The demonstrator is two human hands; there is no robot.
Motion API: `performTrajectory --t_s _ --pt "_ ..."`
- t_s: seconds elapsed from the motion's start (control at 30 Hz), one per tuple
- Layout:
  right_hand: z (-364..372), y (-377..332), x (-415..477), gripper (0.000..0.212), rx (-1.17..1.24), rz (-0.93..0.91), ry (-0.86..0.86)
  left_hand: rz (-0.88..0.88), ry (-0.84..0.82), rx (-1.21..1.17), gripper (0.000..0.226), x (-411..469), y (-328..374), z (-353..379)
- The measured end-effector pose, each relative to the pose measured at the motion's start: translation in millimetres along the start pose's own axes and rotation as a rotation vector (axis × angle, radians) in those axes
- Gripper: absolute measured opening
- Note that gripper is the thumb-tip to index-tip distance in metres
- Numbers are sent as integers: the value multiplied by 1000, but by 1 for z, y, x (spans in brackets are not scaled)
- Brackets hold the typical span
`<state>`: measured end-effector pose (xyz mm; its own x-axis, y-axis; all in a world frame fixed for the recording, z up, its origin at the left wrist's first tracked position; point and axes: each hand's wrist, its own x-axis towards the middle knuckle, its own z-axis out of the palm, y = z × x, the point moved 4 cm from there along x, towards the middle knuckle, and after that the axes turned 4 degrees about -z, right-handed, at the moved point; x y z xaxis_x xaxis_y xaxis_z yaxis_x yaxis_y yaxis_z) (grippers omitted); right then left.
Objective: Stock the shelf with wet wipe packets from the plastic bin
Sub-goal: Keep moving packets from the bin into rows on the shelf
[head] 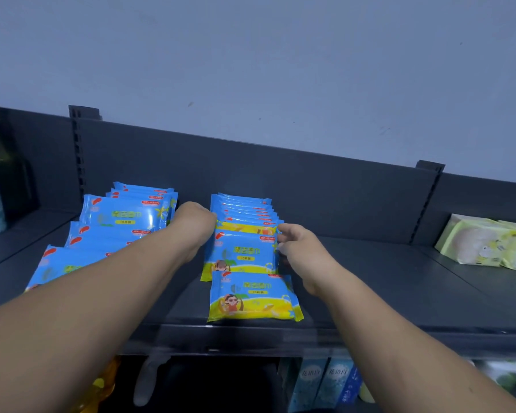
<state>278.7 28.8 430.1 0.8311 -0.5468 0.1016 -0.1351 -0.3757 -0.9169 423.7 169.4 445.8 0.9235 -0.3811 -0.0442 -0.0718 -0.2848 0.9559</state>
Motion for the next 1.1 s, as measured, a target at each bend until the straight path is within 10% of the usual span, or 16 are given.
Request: performTrajectory --t_s 0.5,0.73,1.1 --pt "11 -47 19 29 -490 -302 233 208 104 288 18 4 34 -13" --pt "37 -59 39 31 -428 -275 46 307 60 157 19 1 31 -1" --pt "18 -48 41 13 -141 -244 223 77 -109 -33 29 1 5 1"
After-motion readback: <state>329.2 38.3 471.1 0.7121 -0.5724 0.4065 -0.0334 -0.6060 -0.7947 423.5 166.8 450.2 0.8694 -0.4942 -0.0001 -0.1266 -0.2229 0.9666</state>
